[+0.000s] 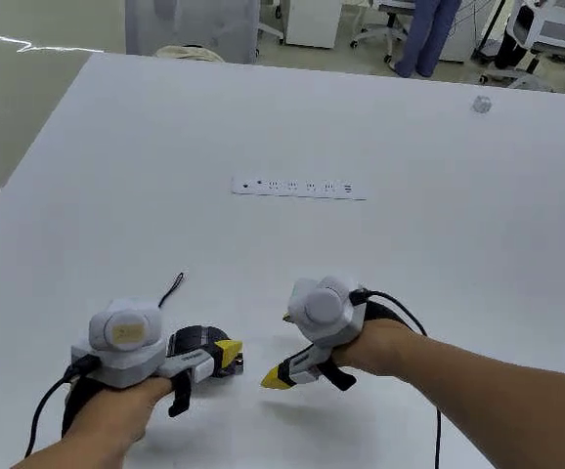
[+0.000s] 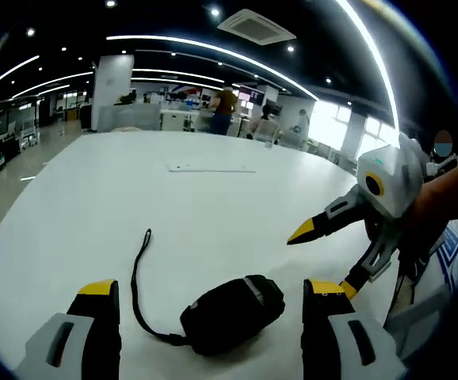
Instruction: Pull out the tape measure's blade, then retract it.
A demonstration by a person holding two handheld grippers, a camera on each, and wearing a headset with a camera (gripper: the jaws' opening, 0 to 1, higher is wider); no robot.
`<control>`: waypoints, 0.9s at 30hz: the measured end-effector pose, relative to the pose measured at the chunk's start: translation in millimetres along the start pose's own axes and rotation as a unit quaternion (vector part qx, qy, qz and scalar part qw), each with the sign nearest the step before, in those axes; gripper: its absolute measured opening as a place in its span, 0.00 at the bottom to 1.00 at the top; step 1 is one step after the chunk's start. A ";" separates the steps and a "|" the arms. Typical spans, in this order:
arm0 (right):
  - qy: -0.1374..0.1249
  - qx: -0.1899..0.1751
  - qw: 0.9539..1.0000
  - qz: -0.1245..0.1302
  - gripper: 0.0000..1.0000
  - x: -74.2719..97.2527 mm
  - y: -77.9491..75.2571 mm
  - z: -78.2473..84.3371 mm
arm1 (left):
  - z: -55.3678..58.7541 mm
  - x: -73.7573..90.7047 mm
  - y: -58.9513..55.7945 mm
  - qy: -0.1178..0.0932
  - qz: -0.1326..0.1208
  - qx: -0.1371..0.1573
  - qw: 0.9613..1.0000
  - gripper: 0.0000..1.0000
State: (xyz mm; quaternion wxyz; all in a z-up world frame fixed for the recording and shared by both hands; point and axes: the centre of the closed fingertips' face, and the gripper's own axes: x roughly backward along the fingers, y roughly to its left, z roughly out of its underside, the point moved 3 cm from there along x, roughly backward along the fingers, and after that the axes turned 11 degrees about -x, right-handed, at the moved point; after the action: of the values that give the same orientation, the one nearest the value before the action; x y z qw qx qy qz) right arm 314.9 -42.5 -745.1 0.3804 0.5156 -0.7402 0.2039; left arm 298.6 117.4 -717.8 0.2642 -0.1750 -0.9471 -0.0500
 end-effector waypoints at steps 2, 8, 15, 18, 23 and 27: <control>-0.008 -0.019 1.000 0.007 0.75 8.6 -3.7 4.7 | 2.1 7.4 8.5 0.008 -0.001 -0.002 1.000 0.97; -0.019 -0.080 0.996 0.035 0.83 36.3 -10.3 23.3 | 6.4 30.0 17.5 0.024 0.027 -0.034 0.999 0.98; -0.057 -0.099 0.990 0.077 1.00 65.1 -12.6 38.7 | 7.8 51.4 23.7 0.007 0.058 -0.020 0.998 1.00; -0.079 -0.123 0.983 0.112 1.00 82.9 -19.2 47.2 | 10.7 63.7 28.7 0.005 0.062 -0.013 0.998 1.00; -0.097 -0.159 0.975 0.121 1.00 106.1 -20.6 62.9 | 12.8 81.7 37.4 -0.001 0.060 0.005 0.998 1.00; -0.097 -0.178 0.972 0.121 1.00 119.6 -16.6 77.2 | 13.8 93.3 48.8 -0.007 0.045 0.014 0.999 1.00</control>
State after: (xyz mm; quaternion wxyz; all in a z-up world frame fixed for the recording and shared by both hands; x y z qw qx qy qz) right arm 281.5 -175.2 -702.6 0.3649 0.3639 -0.8547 0.0628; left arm 234.8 194.0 -681.1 0.2617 -0.2137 -0.9409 -0.0234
